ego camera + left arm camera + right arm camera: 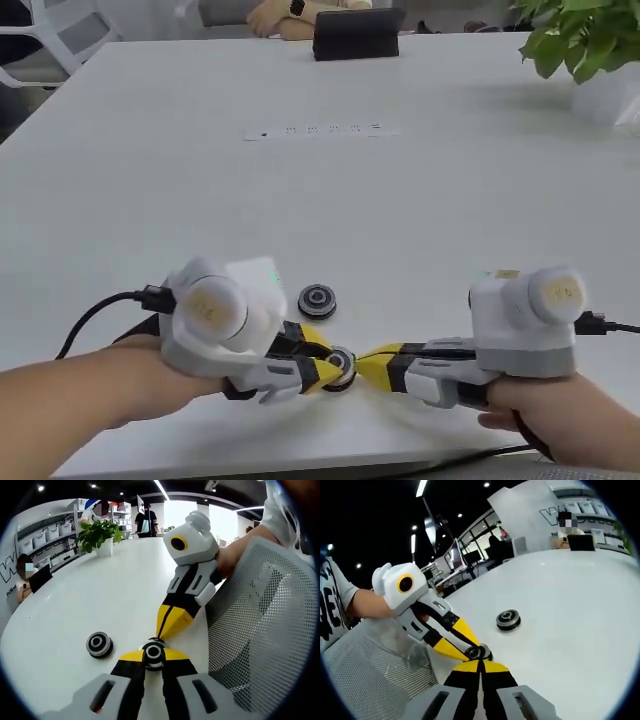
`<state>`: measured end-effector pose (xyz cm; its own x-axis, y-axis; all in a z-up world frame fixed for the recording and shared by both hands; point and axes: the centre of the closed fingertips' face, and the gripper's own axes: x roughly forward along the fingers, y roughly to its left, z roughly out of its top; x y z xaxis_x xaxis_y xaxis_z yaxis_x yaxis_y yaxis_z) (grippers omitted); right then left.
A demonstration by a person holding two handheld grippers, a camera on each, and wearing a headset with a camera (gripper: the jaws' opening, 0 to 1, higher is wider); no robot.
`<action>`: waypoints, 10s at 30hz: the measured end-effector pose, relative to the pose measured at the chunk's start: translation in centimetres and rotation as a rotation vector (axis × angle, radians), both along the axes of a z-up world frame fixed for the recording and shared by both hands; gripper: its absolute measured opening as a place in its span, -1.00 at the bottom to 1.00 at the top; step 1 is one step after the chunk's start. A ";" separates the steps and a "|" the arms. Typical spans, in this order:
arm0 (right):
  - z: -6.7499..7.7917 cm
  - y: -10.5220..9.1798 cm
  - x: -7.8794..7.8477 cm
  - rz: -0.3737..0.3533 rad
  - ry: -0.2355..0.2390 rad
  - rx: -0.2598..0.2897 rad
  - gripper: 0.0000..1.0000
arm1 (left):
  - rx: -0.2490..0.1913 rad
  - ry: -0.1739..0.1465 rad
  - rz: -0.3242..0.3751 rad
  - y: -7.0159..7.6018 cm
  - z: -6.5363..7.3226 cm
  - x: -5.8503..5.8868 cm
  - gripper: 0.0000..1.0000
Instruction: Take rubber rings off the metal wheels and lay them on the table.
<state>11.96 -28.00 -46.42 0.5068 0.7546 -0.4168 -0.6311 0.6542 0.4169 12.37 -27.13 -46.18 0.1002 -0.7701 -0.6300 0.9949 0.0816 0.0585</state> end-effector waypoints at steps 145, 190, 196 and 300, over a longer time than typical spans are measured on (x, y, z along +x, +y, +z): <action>1.2 7.7 2.9 0.355 -0.004 -0.081 -1.00 | -0.113 0.004 0.225 12.4 7.6 2.3 -0.09; 3.4 5.1 2.3 0.357 -0.136 -0.141 -0.49 | -0.107 0.028 0.167 9.3 7.2 2.3 -0.09; 3.8 3.9 2.0 0.346 -0.149 -0.150 -0.47 | -0.109 0.030 0.145 8.2 7.3 2.1 -0.09; -1.5 0.5 -0.6 0.268 -0.181 -0.240 -0.76 | -0.039 0.024 0.021 -0.2 0.0 0.0 -0.86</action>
<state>11.34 -27.52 -47.94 0.3864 0.7623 -0.5192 -0.8418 0.5215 0.1392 12.42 -27.29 -46.16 0.1016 -0.7918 -0.6023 0.9941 0.1038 0.0312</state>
